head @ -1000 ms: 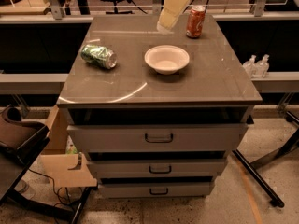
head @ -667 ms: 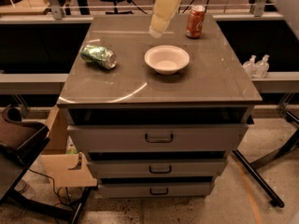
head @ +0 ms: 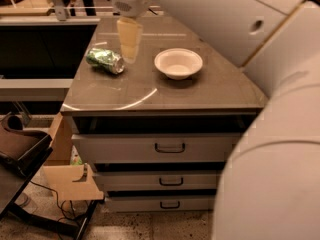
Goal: Place green can upright
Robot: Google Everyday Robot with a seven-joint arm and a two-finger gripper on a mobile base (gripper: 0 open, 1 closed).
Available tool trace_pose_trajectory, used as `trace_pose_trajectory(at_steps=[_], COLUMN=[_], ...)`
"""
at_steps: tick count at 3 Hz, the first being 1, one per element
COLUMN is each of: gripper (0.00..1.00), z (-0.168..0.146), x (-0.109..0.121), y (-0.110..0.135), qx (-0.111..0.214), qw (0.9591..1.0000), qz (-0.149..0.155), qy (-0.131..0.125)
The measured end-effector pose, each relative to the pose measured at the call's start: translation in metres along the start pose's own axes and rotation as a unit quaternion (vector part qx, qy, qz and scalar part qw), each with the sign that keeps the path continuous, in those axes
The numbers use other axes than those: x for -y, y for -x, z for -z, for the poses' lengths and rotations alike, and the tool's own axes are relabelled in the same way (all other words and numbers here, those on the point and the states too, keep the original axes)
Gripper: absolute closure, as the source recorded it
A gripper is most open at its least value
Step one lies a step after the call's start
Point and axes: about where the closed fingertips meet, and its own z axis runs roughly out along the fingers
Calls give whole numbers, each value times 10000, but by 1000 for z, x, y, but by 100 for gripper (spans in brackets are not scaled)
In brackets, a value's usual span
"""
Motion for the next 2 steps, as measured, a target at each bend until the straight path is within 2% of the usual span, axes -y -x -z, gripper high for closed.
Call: trace_pose_trajectory(at_steps=[1, 2], gripper=[0, 0], z=[-34, -34], x=[-20, -19], y=[62, 62], qx=[-42, -13], qw=[9990, 9991], qz=[430, 424], qy=[-69, -81])
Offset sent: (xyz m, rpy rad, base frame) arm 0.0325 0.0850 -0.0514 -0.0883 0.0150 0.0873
